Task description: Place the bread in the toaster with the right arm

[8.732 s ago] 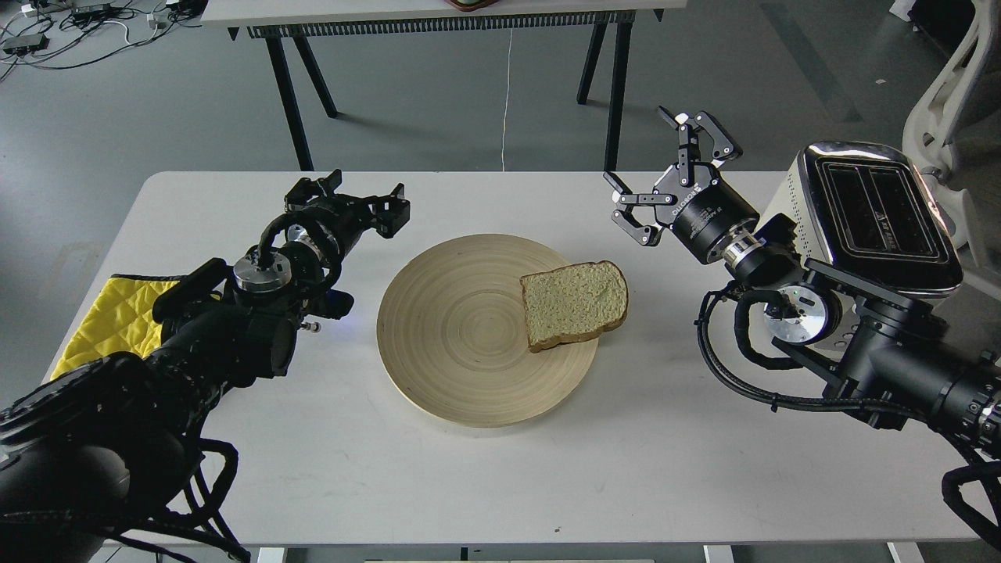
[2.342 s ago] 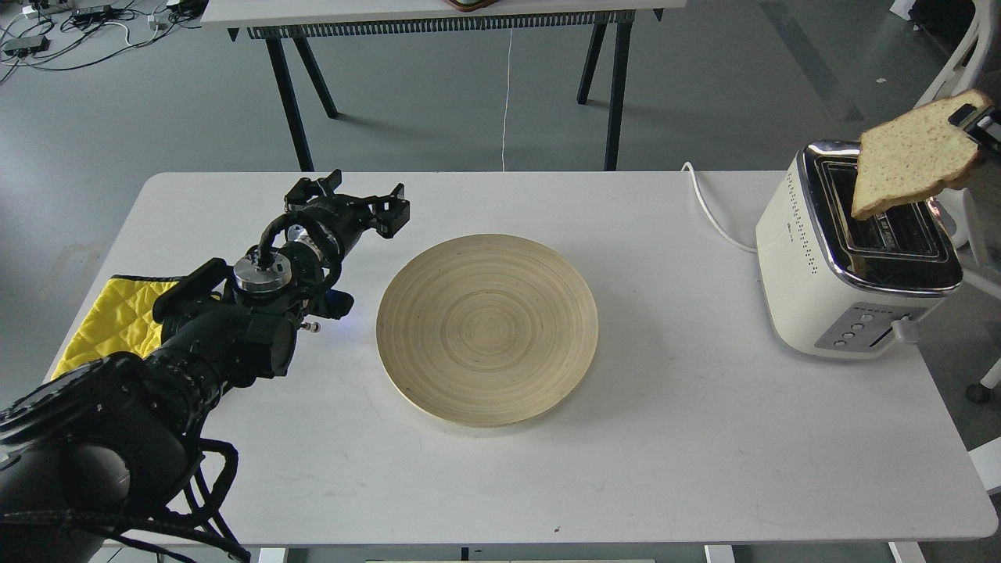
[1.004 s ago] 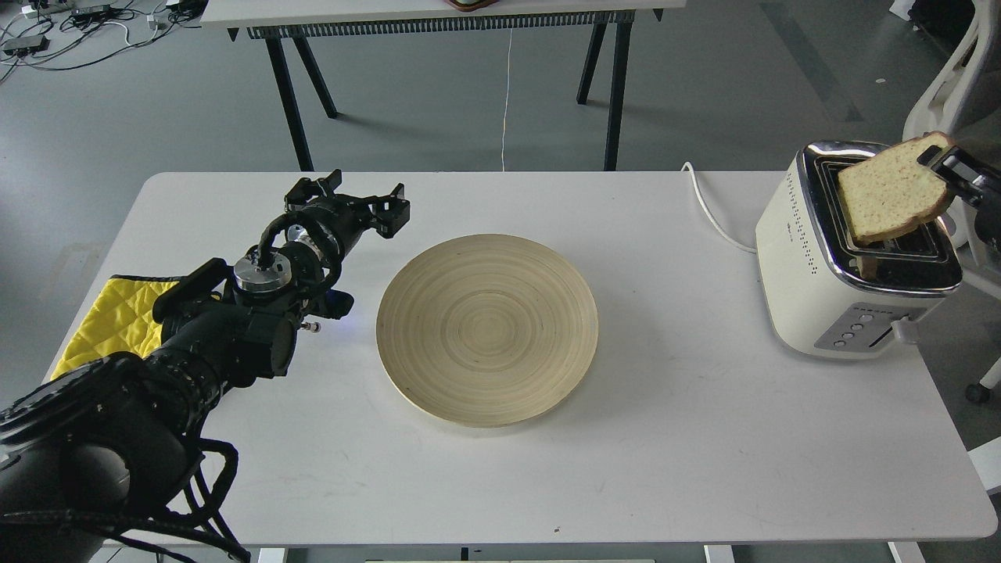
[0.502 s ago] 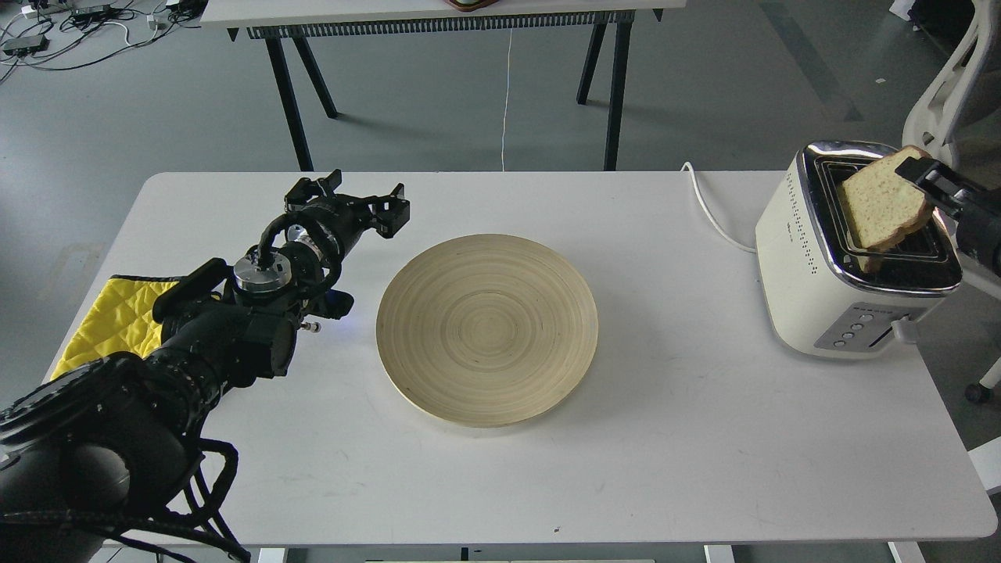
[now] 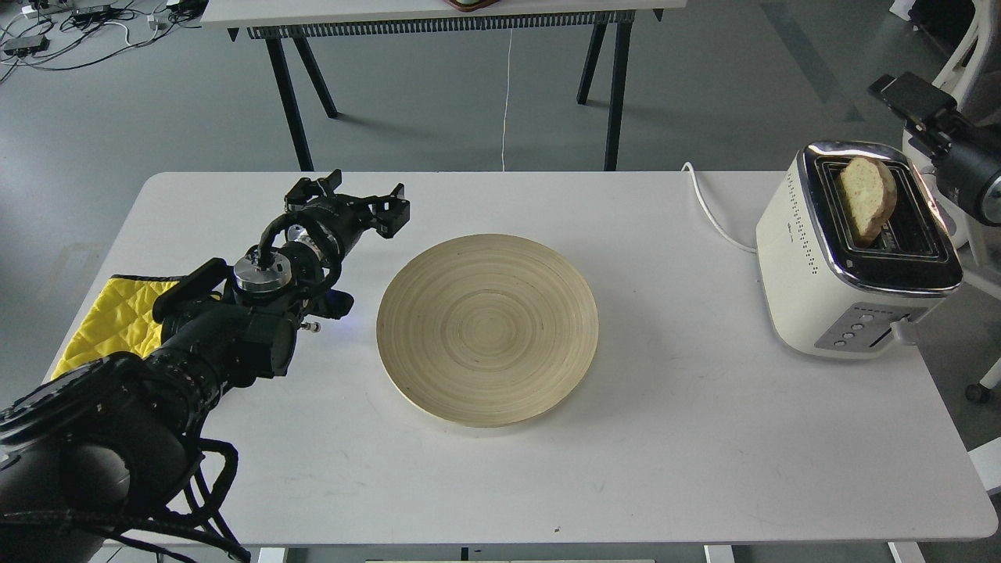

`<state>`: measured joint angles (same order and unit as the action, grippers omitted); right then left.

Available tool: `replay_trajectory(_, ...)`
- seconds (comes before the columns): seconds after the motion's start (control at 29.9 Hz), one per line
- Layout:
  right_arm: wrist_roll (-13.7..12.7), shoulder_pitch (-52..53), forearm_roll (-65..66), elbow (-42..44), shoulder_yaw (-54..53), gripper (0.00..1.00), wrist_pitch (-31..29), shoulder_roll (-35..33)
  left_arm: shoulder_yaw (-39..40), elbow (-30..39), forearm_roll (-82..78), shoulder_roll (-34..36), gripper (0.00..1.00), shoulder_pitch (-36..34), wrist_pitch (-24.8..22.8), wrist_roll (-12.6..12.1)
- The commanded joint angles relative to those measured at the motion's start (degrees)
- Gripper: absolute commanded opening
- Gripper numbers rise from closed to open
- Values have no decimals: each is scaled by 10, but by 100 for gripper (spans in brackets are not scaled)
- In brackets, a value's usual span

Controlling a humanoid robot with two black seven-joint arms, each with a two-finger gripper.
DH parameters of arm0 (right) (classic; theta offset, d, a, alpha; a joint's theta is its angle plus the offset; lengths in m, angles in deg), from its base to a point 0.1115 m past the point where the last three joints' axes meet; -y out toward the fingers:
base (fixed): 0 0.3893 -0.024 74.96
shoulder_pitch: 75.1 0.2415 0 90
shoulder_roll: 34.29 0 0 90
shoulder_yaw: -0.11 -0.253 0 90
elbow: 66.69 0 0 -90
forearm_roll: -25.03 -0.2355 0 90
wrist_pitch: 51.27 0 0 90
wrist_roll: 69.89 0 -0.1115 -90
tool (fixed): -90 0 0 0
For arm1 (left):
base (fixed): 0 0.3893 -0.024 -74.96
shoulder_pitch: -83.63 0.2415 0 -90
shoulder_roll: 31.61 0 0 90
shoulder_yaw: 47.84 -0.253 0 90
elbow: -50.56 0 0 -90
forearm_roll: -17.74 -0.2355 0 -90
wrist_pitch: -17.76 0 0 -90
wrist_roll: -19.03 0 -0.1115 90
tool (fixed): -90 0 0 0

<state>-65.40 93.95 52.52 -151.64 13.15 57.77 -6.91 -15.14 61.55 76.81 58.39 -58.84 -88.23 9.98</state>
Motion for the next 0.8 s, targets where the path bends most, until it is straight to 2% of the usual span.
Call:
replay_trajectory(0.0, 6, -4, -76, 1, -57, 100, 0, 40, 0, 0, 0, 0, 100, 0, 0, 0)
replay_trajectory(0.03, 10, -5, -102, 1, -67, 100, 1, 50, 0, 0, 1, 0, 100, 0, 0, 0)
replay_trajectory(0.1, 35, -9, -156, 5, -86, 100, -1, 70, 0, 0, 0, 0, 100, 0, 0, 0)
replay_trajectory(0.23, 121, -40, -227, 36, -104, 100, -7, 145, 0, 0, 0, 0, 100, 0, 0, 0)
replay_trajectory(0.33, 158, -80, -248, 63, -125, 100, -14, 204, 0, 0, 0, 0, 100, 0, 0, 0)
replay_trajectory(0.43, 197, -154, -273, 100, -201, 100, -72, 257, 0, 0, 0, 0, 100, 0, 0, 0)
replay_trajectory(0.6, 207, -305, -332, 227, -367, 100, -243, 357, 0, 0, 0, 0, 100, 0, 0, 0)
replay_trajectory(0.77, 207, -376, -331, 294, -429, 100, -348, 403, 0, 0, 0, 0, 100, 0, 0, 0)
